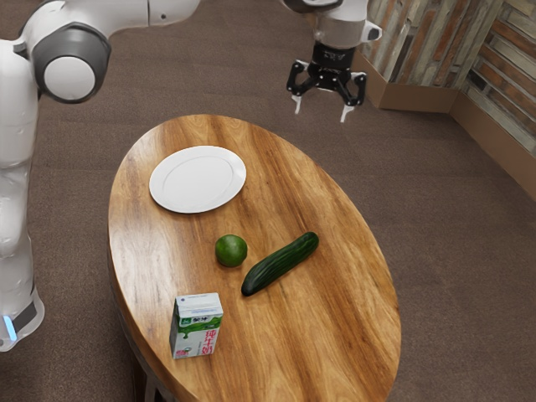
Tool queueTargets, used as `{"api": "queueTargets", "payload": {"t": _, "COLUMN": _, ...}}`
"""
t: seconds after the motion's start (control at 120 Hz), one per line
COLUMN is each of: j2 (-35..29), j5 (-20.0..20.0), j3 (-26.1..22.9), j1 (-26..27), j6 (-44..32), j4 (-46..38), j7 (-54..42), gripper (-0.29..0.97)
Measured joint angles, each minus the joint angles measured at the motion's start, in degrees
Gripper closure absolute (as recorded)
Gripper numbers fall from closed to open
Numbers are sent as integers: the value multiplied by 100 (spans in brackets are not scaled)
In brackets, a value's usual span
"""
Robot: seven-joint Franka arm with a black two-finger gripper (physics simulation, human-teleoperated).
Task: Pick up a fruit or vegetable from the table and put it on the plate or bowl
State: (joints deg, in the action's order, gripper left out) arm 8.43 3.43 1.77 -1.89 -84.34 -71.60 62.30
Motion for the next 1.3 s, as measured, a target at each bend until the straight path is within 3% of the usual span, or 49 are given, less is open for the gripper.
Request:
{"api": "queueTargets", "payload": {"t": 0.142, "j2": 36, "j5": 23, "j3": -3, "j1": 75, "j6": 66, "j4": -4, "j7": 1435, "gripper": 0}}
{"api": "queueTargets", "payload": {"t": 0.267, "j2": -16, "j5": 140, "j3": 29, "j1": 49, "j6": 96, "j4": -1, "j7": 1468, "gripper": 0}}
{"api": "queueTargets", "payload": {"t": 0.408, "j2": 157, "j5": 311, "j3": 5, "j1": -175, "j6": 101, "j4": 4, "j7": 395, "gripper": 0}}
{"api": "queueTargets", "payload": {"t": 0.567, "j2": 689, "j5": 576, "j3": -421, "j1": -57, "j6": -117, "j4": -91, "j7": -1007, "gripper": 0}}
{"api": "queueTargets", "payload": {"t": 0.725, "j2": -126, "j5": 743, "j3": -65, "j1": 760, "j6": -1078, "j4": -1892, "j7": -2097, "gripper": 0}}
{"api": "queueTargets", "payload": {"t": 0.858, "j2": -692, "j5": 981, "j3": 55, "j1": 1066, "j6": -1800, "j4": -3137, "j7": -2809, "gripper": 0}}
{"api": "queueTargets", "payload": {"t": 1.083, "j2": -883, "j5": 1435, "j3": 135, "j1": 1184, "j6": -2635, "j4": -4250, "j7": -3699, "gripper": 0}}
{"api": "queueTargets", "payload": {"t": 1.3, "j2": -790, "j5": 1609, "j3": 130, "j1": 1210, "j6": -3080, "j4": -4397, "j7": -4290, "gripper": 0}}
